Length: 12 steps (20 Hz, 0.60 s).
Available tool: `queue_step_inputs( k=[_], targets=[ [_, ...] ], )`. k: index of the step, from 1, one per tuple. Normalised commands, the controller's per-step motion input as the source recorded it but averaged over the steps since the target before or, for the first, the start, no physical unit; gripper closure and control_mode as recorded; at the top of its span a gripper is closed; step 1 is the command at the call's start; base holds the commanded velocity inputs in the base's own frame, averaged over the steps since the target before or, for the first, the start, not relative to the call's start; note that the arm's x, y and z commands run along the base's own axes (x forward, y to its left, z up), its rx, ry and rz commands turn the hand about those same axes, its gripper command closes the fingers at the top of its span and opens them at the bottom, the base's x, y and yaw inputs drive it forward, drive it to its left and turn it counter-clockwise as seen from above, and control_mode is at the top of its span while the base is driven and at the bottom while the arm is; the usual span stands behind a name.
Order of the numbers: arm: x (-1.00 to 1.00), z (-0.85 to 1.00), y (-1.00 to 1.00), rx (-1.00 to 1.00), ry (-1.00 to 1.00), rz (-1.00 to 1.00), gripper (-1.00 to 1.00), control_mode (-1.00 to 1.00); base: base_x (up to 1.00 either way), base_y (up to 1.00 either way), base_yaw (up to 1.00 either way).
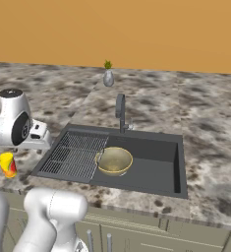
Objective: Remove the lemon wedge and bell pepper from the sink. Then move the bowl and cup from the counter to the sink for washing.
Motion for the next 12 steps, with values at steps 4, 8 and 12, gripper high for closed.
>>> queue_step_inputs(
  k=[4, 8, 12],
  targets=[
    [0.0, 0.0, 0.3, 0.0, 0.04, 0.0, -1.0, -1.0, 0.0, 0.0, 0.0],
    [-0.02, 0.0, 0.24, 0.0, 0.04, 0.0, -1.0, -1.0, 0.0, 0.0, 0.0],
    [0.0, 0.0, 0.25, 0.0, 0.06, 0.0, -1.0, -1.0, 0.0, 0.0, 0.0]
  ],
)
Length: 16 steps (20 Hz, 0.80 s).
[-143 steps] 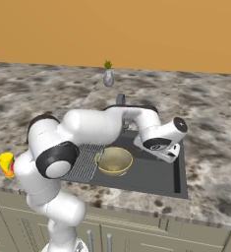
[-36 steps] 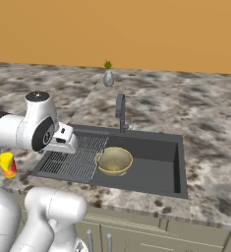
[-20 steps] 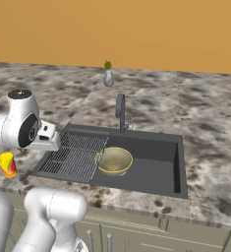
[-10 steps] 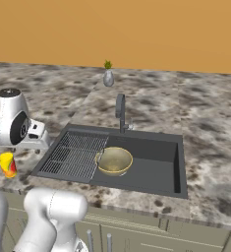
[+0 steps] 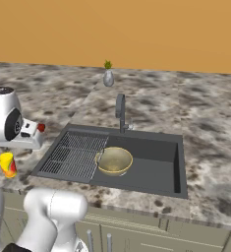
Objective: Remove the lemon wedge and bell pepper from the sink. Then move the bowl and cup from the counter to the sink for washing.
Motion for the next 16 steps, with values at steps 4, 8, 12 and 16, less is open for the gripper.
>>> queue_step_inputs(
  k=[4, 8, 12, 16],
  targets=[
    [0.0, 0.0, 0.29, 0.0, 0.05, 0.0, -1.0, -1.0, 0.0, 0.0, 0.0],
    [0.0, -0.04, 0.29, 0.0, 0.06, 0.0, -1.0, -1.0, 0.0, 0.0, 0.0],
    [0.03, -0.1, 0.29, 0.0, 0.02, 0.0, -1.0, -1.0, 0.0, 0.0, 0.0],
    [0.04, -0.13, 0.28, -0.03, 0.0, 0.0, -1.0, -1.0, 0.0, 0.0, 0.0]
  ],
)
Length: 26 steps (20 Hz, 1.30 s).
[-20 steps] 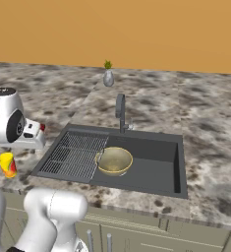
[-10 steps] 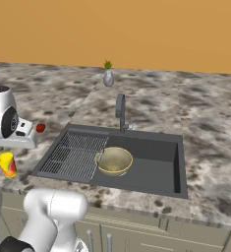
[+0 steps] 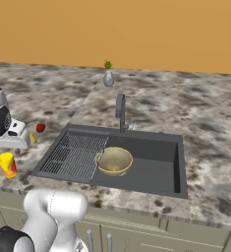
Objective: Remove the lemon wedge and bell pepper from the sink. Then move the bowl and cup from the counter to the sink for washing.
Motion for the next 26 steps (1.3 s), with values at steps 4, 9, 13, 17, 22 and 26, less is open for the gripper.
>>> queue_step_inputs(
  k=[4, 9, 13, 17, 22, 26],
  targets=[
    [0.0, -0.15, 0.22, -0.08, -0.03, 0.0, -1.0, -1.0, 0.0, 0.0, 0.0],
    [0.04, -0.15, 0.16, -0.05, 0.0, 0.0, -1.0, -1.0, 0.0, 0.0, 0.0],
    [0.13, -0.1, 0.08, -0.01, 0.0, -0.01, -1.0, -1.0, 0.0, 0.0, 0.0],
    [0.14, -0.06, 0.06, 0.0, 0.0, -0.01, -1.0, -1.0, 0.0, 0.0, 0.0],
    [0.15, -0.07, 0.09, 0.0, 0.0, -0.01, -1.0, -1.0, 0.0, 0.0, 0.0],
    [0.08, -0.08, 0.12, 0.0, -0.01, -0.01, -1.0, -1.0, 0.0, 0.0, 0.0]
  ],
)
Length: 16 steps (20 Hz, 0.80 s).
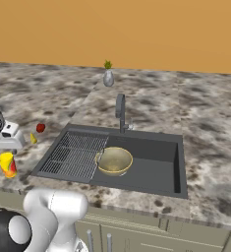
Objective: Remove the lemon wedge and bell pepper from the sink. Then move the bowl and cup from the counter to the sink for washing.
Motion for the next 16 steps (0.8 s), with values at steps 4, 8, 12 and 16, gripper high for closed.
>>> queue_step_inputs(
  k=[4, 8, 12, 16],
  targets=[
    [0.08, -0.12, 0.1, 0.0, 0.0, 0.0, -1.0, -1.0, 0.0, 0.0, 0.0],
    [0.09, -0.12, 0.09, 0.0, 0.0, 0.0, -1.0, -1.0, 0.0, 0.0, 0.0],
    [0.09, -0.1, 0.07, 0.0, 0.0, -0.01, -1.0, -1.0, 0.0, 0.0, 0.0],
    [0.1, -0.1, 0.06, 0.0, 0.0, -0.02, -1.0, -1.0, 0.0, 0.0, 0.0]
  ],
)
